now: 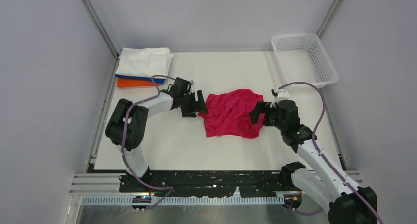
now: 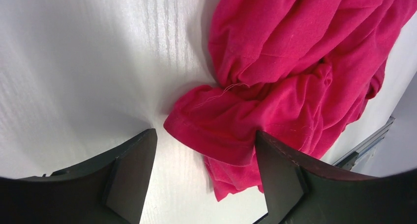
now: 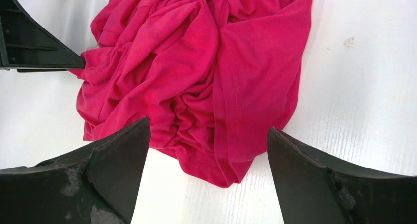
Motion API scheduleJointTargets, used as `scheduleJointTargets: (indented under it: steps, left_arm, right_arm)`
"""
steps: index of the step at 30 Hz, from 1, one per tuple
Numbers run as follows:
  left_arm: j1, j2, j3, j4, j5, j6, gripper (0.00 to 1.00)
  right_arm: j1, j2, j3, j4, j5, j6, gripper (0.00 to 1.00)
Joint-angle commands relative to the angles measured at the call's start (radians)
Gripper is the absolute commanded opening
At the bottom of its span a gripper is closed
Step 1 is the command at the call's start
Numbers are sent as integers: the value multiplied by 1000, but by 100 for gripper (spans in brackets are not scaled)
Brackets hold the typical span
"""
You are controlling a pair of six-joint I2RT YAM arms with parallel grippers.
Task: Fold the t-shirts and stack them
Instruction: Flatten out the tshirt
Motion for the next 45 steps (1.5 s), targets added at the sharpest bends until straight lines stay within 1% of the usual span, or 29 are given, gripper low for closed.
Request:
scheduleJointTargets:
  steps: [1, 5, 8, 11, 13, 16, 18, 21, 24, 26, 31, 33, 35, 36, 37, 38, 39, 40, 41, 42, 44, 45]
  left_arm:
    - [-30, 31, 9, 39, 31, -43, 73]
    - [-44, 65, 13, 69, 40, -76, 59]
    - [-48, 69, 19, 83, 35, -89, 45]
    - [-50, 58, 46, 41, -10, -84, 16]
    - [-50, 40, 55, 3, -34, -79, 0]
    - [-50, -11, 32, -1, -60, -74, 0]
    - [-49, -56, 6, -4, -82, -75, 0]
    - [-52, -132, -36, -18, -114, -68, 0]
    - [-56, -195, -86, -34, -141, -60, 0]
    - [-58, -237, -137, -34, -156, -61, 0]
    - [-59, -344, -203, -51, -160, -54, 0]
    - [-59, -386, -220, -70, -167, -49, 0]
    - [-59, -431, -243, -72, -179, -50, 0]
    - [-59, -453, -254, -73, -190, -49, 0]
    - [-59, -473, -264, -77, -201, -50, 0]
    - [-59, -490, -270, -81, -214, -50, 0]
    - [-58, -506, -275, -84, -226, -49, 0]
    - [-59, -525, -278, -86, -235, -47, 0]
    - [-59, -538, -279, -87, -240, -45, 0]
    - [-59, -550, -277, -88, -244, -42, 0]
    - [-59, -580, -263, -100, -259, -36, 0]
    - [-59, -597, -252, -108, -271, -31, 0]
  right_arm:
    - [1, -4, -9, 14, 39, -8, 95]
    - [2, 1, -15, 26, 48, -8, 96]
    - [2, 4, -22, 27, 56, -6, 96]
    - [2, 12, -31, 26, 94, -4, 96]
    - [3, 19, -35, 23, 115, 3, 97]
    - [2, 41, -35, 16, 136, 24, 99]
    - [4, 67, -31, 9, 117, 32, 100]
    - [4, 114, -26, -3, 60, 54, 93]
    - [22, 147, -51, 19, 10, 75, 90]
    - [39, 183, -65, 42, 5, 87, 87]
    - [66, 259, -70, 86, 18, 105, 83]
    - [75, 288, -71, 103, 42, 121, 79]
    - [76, 319, -74, 120, 84, 136, 73]
    - [77, 339, -73, 123, 109, 142, 67]
    - [77, 350, -72, 132, 120, 151, 64]
    - [77, 372, -70, 136, 143, 155, 56]
    - [77, 381, -69, 145, 160, 162, 51]
    - [77, 401, -67, 151, 167, 170, 39]
    - [77, 407, -64, 150, 181, 174, 33]
    - [78, 412, -57, 145, 189, 183, 20]
    - [78, 387, -40, 119, 215, 187, 8]
    - [77, 367, -33, 106, 233, 184, 7]
